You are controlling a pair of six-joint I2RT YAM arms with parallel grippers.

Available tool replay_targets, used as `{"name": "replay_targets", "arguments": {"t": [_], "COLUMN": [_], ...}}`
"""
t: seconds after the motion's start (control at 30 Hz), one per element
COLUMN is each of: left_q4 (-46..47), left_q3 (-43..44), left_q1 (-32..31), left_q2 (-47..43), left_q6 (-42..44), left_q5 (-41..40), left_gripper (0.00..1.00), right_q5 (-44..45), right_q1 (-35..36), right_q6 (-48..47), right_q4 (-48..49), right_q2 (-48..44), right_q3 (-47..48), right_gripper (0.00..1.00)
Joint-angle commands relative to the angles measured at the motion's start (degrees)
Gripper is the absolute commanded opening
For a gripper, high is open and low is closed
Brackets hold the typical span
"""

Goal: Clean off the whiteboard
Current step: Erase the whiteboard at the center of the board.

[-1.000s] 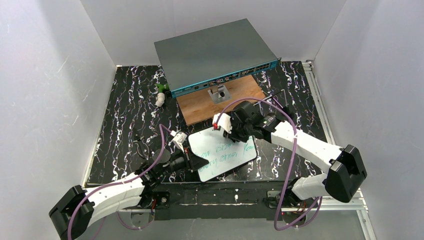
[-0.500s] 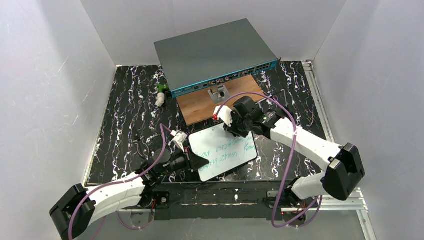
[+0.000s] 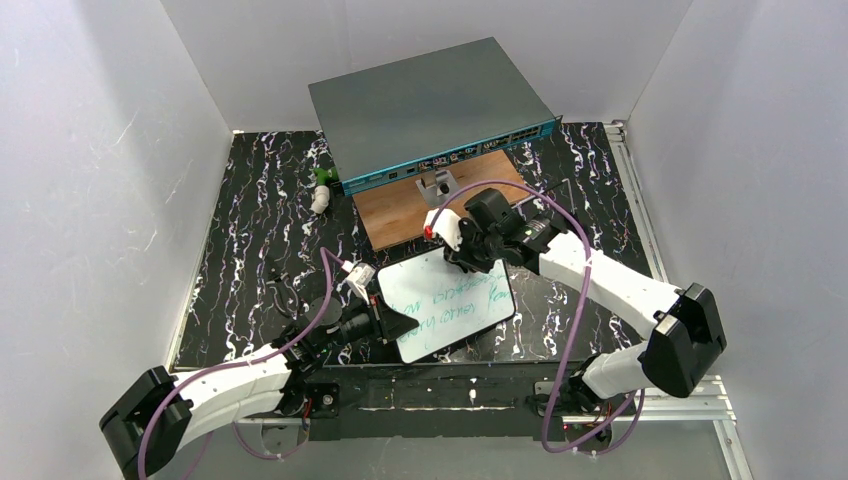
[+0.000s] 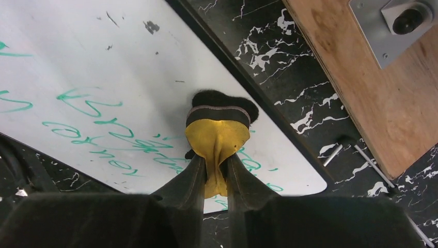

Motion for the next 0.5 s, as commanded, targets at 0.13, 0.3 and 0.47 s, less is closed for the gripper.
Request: {"name": "replay_targets", "arguments": {"t": [0.13,0.3,0.47], "left_q4": [1.0,0.8,0.5], "left_q3": [1.1,1.4,1.3], "left_q1": [-0.4,-0.4,-0.4], "left_q2": [-2.8,-2.3,-2.8], "left_q6": [2.4,2.5,2.3], "left_q5": [0.3,0.5,0.5], "left_gripper": [0.0,0.0,0.0], "right_q5": [-11.1,-13.5,-6.2], "right_q1": [1.7,3.8,2.3], "right_q6": [-9.3,-6.6,-1.3], "right_q4": [-5.7,-7.1,-4.5], "right_q2": [-3.5,-0.6,2.2], "right_q3": [-4.7,0.4,5.5], "right_gripper": [0.01,0.01,0.01]}}
